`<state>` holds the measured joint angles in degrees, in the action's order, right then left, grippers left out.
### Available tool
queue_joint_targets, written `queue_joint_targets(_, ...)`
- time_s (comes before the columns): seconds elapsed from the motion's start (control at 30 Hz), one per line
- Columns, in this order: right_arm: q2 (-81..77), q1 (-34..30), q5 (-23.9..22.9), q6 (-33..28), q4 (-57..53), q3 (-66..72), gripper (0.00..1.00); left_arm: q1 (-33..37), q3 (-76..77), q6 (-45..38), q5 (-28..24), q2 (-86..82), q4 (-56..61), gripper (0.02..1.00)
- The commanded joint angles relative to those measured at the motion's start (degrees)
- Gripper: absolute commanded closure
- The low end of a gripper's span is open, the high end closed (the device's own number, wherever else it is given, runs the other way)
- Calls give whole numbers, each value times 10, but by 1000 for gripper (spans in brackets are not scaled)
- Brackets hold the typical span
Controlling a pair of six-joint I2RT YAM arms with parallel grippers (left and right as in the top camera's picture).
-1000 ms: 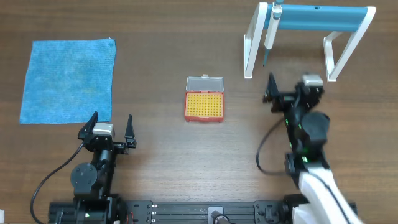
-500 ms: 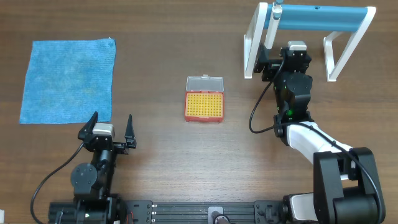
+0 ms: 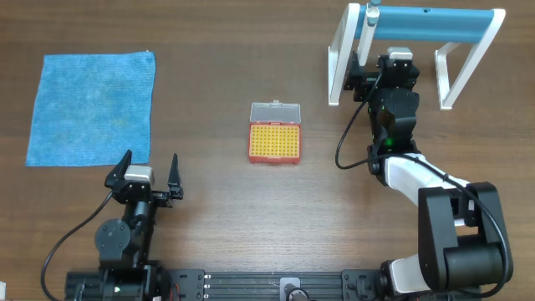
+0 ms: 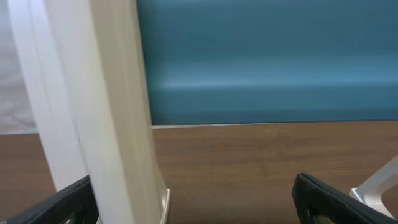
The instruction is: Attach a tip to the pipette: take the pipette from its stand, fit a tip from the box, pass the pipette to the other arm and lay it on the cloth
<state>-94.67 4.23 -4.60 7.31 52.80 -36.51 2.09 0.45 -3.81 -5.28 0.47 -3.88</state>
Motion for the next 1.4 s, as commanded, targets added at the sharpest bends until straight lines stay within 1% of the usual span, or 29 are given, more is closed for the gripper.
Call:
queue_joint_targets(0.03,-5,-3,-10,-8,5,-21,25,-2,-1,5,4,-3,-4,115)
queue_joint_targets(0.33,-40,-3,-10,-8,5,-53,47,-2,-1,5,4,-3,-4,115)
queue_joint_targets(0.83,-51,-3,-9,-8,10,-59,53,-2,-1,5,4,-3,-4,115)
queue_joint_targets(0.87,-51,-3,-9,-7,11,-59,123,-2,-1,5,4,-3,-4,117)
queue_joint_targets(0.9,-51,-3,-7,-7,12,-59,283,-2,-1,5,4,-3,-4,117)
queue_joint_targets(0.93,-51,-3,-7,-2,14,-59,641,-2,-1,5,4,-3,-4,117)
queue_joint_targets(0.97,-51,-3,2,4,17,-59,814,-2,-1,5,4,-3,-4,115)
queue_joint_targets(1.0,-51,-3,17,5,20,-59,912,-2,-1,5,4,-3,-4,115)
queue_joint_targets(1.07,-51,-3,38,5,27,-59,919,-2,-1,5,4,-3,-4,115)
queue_joint_targets(1.4,-37,-3,38,5,26,-57,919,-2,-1,5,4,-3,-4,117)
